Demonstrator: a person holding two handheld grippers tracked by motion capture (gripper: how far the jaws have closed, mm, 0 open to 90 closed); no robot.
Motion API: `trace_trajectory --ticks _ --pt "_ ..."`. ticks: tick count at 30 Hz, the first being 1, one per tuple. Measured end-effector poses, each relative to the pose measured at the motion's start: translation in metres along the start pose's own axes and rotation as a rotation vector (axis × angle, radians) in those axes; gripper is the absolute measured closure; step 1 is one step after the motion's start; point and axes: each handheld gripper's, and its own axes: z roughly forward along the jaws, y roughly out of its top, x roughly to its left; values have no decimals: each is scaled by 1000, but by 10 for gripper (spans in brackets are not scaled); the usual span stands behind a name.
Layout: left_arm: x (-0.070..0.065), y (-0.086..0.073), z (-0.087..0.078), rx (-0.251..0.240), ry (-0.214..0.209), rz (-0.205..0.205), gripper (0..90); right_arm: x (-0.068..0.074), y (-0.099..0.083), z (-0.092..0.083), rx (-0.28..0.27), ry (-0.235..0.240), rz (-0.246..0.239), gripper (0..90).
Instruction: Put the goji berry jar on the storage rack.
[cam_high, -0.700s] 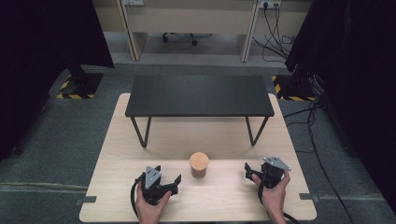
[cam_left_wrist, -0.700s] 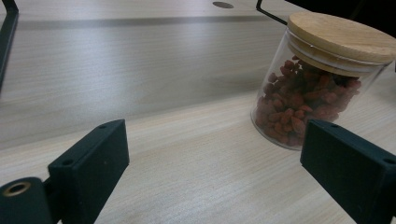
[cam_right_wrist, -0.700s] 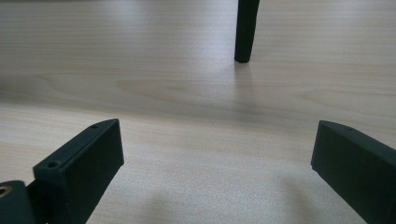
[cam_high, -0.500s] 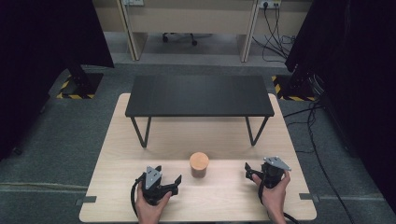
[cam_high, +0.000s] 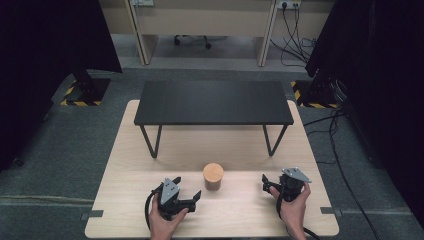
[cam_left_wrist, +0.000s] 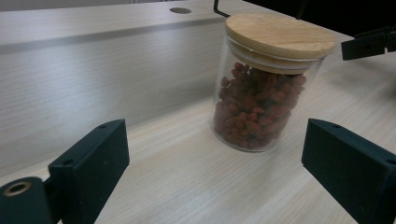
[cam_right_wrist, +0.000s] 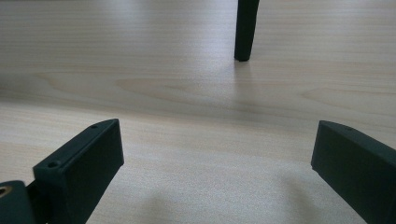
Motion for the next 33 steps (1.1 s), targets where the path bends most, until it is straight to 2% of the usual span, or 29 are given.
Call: trace_trajectory --ticks 9,16,25,33 --pt "-6 8 16 15 -34 37 66 0 0 0 2 -2 0 24" --pt "-11 12 29 15 -55 49 65 1 1 0 5 -2 0 24" --pt "-16 17 39 24 -65 66 65 1 0 0 3 -1 -11 24" --pt "-15 24 50 42 -66 64 76 -1 0 0 1 11 -8 24"
